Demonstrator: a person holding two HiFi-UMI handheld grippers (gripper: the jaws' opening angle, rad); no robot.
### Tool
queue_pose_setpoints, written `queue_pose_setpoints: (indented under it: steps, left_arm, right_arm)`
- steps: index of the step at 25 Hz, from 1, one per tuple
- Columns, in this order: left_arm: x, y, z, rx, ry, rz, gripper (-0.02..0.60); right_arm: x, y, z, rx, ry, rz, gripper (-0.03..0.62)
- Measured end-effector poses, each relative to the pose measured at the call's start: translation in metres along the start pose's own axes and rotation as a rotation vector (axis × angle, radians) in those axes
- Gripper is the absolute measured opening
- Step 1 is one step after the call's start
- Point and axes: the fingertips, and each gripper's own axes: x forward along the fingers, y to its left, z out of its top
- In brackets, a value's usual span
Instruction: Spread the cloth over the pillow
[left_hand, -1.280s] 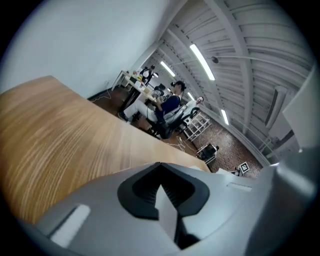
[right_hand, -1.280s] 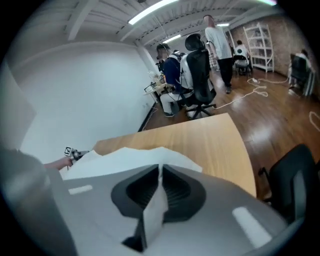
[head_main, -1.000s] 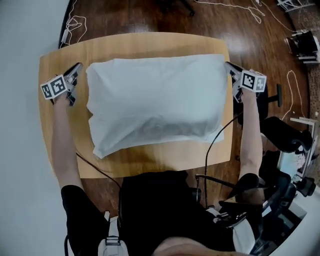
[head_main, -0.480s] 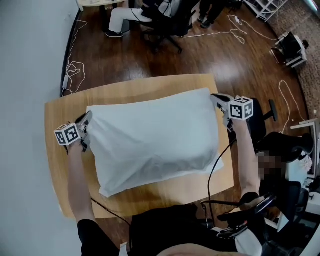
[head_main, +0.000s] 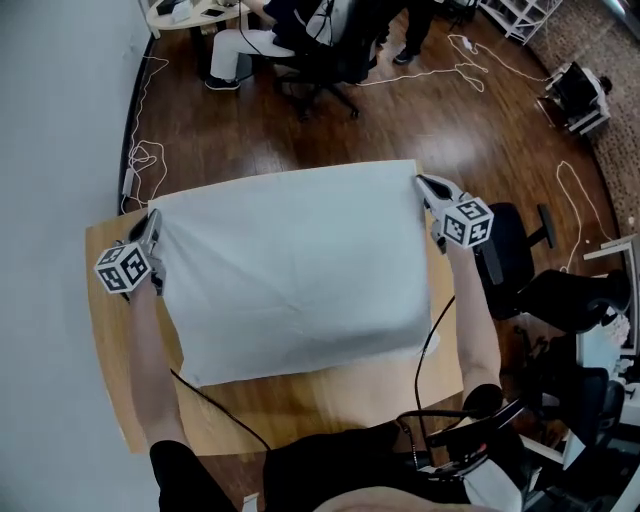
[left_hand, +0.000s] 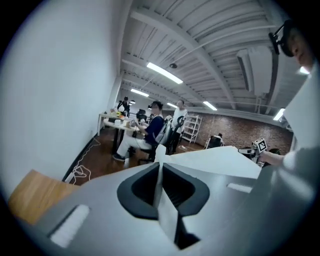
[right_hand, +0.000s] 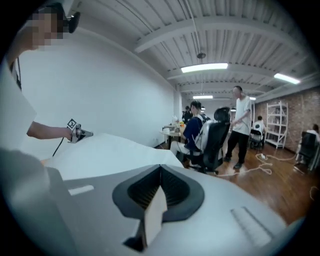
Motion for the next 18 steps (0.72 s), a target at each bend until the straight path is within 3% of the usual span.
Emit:
queue_pose_setpoints:
  steps: [4,6,8,11,13,15,18]
  left_arm:
    - [0.061,0.016,-0.093,0.034,0.247,0.082,0.009]
    - [0.073,0.020,-0.125,0.054,0.339,0.090,0.009]
    - [0.082,0.025,-0.146,0.040,0.377,0.088,0.017]
    - [0.071,0.042,-0.167,-0.046,0.354,0.107,0.101]
    - [0.053,0.051,-0.163,-0.104,0.290,0.136,0.184]
    - [0.024,0.058,-0.150,-0.134,0.218,0.173,0.208]
    - [-0.053,0.079,-0.147,-0.145,0.156,0.246,0.215]
  right_arm:
    - [0.069,-0.010,-0.136,0.066,0.292,0.014,0.005]
    - [0.077,-0.007,-0.170,0.056,0.353,0.021,0.006]
    - [0.080,-0.008,-0.176,0.073,0.343,0.029,0.006]
    - [0.080,-0.005,-0.178,0.150,0.333,0.055,0.024]
    - [0.065,-0.014,-0.181,0.219,0.334,0.033,0.114]
    - [0.035,-0.035,-0.177,0.284,0.318,-0.023,0.187]
    - [-0.028,-0.048,-0.168,0.332,0.264,-0.054,0.187]
